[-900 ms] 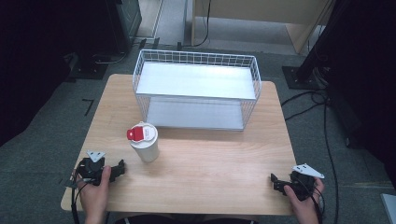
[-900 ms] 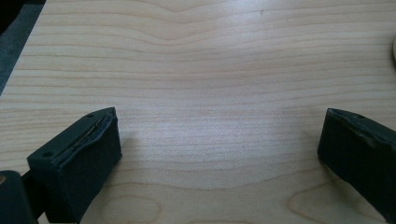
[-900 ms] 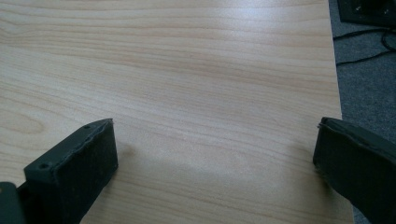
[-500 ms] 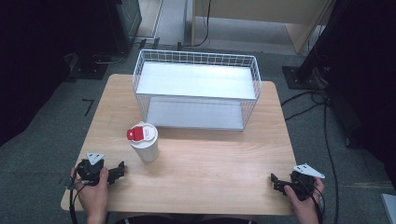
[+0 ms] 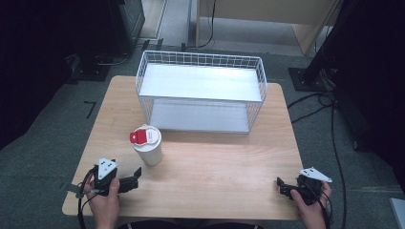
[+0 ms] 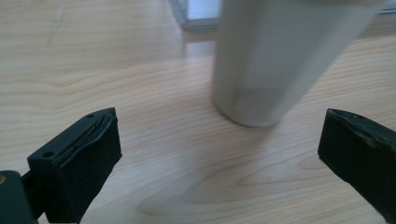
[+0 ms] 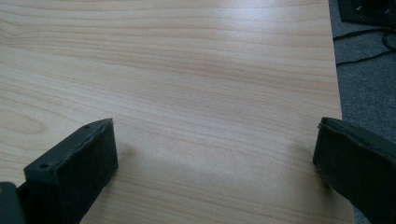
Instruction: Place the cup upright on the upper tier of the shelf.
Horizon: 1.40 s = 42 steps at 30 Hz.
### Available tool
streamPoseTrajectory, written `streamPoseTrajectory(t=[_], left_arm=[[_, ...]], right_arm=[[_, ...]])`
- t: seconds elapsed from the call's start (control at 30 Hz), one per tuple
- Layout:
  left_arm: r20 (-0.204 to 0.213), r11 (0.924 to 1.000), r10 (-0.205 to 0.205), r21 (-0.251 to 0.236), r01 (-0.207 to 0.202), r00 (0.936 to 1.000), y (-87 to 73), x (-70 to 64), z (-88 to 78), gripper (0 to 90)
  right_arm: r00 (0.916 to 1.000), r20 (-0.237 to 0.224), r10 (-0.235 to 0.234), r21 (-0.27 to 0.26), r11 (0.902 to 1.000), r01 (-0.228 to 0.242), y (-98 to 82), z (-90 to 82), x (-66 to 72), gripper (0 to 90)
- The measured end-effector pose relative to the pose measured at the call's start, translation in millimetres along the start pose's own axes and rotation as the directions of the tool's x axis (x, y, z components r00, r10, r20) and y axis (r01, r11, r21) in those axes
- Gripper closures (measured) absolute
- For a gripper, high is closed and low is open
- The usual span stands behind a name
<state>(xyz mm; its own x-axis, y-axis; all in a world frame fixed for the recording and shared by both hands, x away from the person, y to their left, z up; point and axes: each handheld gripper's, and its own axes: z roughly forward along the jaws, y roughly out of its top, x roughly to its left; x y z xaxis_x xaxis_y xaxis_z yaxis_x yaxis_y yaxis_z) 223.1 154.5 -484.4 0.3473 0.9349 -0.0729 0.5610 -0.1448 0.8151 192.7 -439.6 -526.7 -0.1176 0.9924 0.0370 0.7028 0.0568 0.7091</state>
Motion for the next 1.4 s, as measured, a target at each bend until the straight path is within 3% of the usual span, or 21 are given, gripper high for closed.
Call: streamPoseTrajectory(t=[0.17, 0.33, 0.43, 0.77, 0.93, 1.27, 1.4], left_arm=[[0.033, 0.9998, 0.005, -0.019, -0.005, 0.9995, 4.5, -8.6, 4.2, 0.0], [0.056, 0.9976, 0.005, -0.069, -0.001, 0.9984, 11.1, -19.4, 16.0, 0.0], [0.086, 0.9964, -0.015, -0.081, 0.022, 0.9962, 13.0, -23.4, 24.4, 0.0], [0.087, 0.9887, -0.028, -0.144, 0.041, 0.9958, 22.5, -30.9, 45.9, 0.0], [0.055, 0.9772, -0.069, -0.197, 0.078, 0.9961, 26.0, -33.5, 51.2, 8.0], [0.036, 0.9716, -0.051, -0.229, 0.058, 0.9980, 24.9, -35.7, 60.7, 7.3], [0.031, 0.9602, -0.073, -0.268, 0.079, 0.9968, 24.4, -38.1, 64.0, 6.6]], right_arm=[[1.0000, 0.000, 0.002, -0.001, 1.0000, -0.002, 0.0, 0.0, 0.0, 0.0], [1.0000, -0.002, 0.003, -0.002, 1.0000, -0.003, 0.0, -0.2, -0.5, 0.0], [1.0000, -0.003, 0.004, -0.002, 1.0000, -0.004, 0.0, -0.2, -0.5, 0.0], [1.0000, -0.005, 0.007, -0.003, 1.0000, -0.007, -0.1, -0.4, -0.8, 0.0], [0.9999, -0.006, 0.009, -0.004, 1.0000, -0.009, -0.1, -0.4, -0.9, 0.0], [0.9999, -0.010, 0.007, -0.004, 1.0000, -0.007, -0.2, -0.5, -1.3, 0.0], [0.9999, -0.011, 0.008, -0.004, 1.0000, -0.008, -0.2, -0.6, -1.5, 0.0]])
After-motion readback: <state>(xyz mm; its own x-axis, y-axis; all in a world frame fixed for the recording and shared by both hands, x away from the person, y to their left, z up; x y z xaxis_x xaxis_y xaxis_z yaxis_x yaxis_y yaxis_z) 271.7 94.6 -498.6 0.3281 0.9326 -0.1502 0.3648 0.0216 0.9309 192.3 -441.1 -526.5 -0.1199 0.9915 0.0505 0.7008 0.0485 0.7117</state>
